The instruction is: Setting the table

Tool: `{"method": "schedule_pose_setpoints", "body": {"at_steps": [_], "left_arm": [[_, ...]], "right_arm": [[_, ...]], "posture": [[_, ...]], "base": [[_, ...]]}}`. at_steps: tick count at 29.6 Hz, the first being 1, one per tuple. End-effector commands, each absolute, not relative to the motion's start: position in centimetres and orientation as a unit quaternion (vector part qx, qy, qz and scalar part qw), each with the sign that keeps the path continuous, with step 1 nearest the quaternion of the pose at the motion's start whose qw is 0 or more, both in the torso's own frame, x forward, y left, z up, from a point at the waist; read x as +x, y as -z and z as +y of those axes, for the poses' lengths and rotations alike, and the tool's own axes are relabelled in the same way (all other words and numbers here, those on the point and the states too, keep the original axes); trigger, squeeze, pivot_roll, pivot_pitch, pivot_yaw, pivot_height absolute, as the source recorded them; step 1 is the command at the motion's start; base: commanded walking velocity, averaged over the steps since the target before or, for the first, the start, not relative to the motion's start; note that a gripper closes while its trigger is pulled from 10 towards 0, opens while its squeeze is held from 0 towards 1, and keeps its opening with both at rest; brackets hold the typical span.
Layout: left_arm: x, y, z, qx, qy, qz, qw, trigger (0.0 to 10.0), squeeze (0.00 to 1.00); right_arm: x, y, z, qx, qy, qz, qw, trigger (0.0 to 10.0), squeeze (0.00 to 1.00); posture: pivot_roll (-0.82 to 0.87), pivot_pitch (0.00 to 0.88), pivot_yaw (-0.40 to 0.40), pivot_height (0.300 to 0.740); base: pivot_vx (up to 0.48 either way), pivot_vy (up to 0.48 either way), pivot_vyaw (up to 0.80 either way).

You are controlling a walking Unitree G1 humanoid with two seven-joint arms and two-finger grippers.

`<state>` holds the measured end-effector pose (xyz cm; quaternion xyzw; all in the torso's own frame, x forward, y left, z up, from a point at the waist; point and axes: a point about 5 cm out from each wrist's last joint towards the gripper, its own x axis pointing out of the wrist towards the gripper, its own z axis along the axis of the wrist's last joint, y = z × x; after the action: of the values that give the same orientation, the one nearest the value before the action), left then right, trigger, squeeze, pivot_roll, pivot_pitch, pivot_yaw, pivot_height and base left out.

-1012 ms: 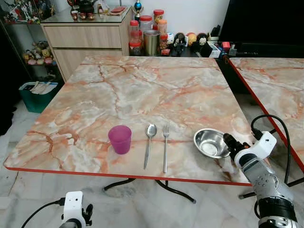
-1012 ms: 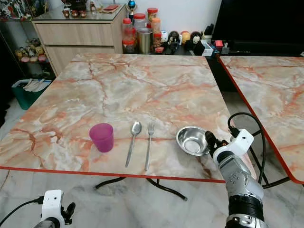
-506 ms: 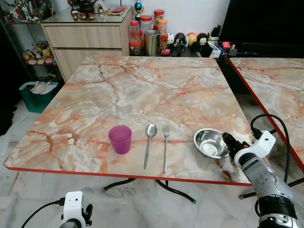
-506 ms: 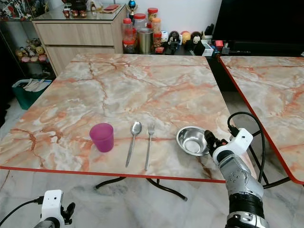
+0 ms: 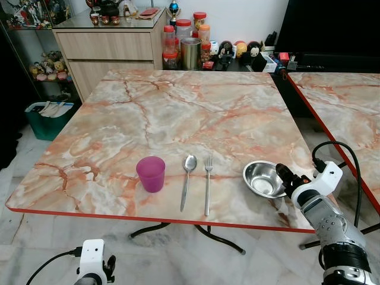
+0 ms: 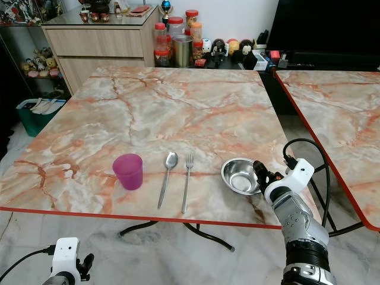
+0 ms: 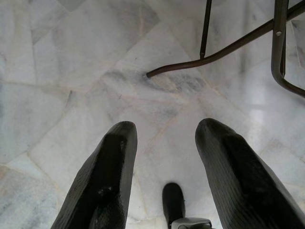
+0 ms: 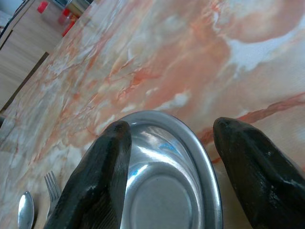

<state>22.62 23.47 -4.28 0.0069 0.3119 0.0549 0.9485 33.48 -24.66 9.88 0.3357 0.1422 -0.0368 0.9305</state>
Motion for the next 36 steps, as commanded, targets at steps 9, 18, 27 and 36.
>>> {"method": "schedule_pose_setpoints", "body": {"at_steps": [9,18,27,36], "left_arm": [[22.75,4.09,23.75,0.015,-0.053,0.309,0.949,10.0,0.00],[22.72,4.11,23.75,0.016,-0.053,0.310,0.949,10.0,0.00],[22.72,4.12,23.72,0.014,-0.050,0.310,0.949,10.0,0.00],[22.71,4.14,23.69,0.013,-0.049,0.311,0.949,10.0,0.00]], "right_arm": [[33.68,-10.14,-24.41,0.332,0.019,0.140,0.932,5.5,0.00],[33.70,-10.13,-24.31,0.332,0.015,0.140,0.933,0.0,0.00],[33.66,-10.00,-24.41,0.330,0.023,0.143,0.933,0.0,0.00],[33.45,-9.53,-24.58,0.334,0.038,0.149,0.930,0.0,0.00]], "posture": [[-0.01,0.083,-0.021,0.740],[-0.01,0.082,-0.022,0.740],[-0.01,0.085,-0.019,0.740],[-0.01,0.089,-0.019,0.740]], "base": [[0.000,0.000,0.00],[0.000,0.000,0.00],[0.000,0.000,0.00],[0.000,0.000,0.00]]}}
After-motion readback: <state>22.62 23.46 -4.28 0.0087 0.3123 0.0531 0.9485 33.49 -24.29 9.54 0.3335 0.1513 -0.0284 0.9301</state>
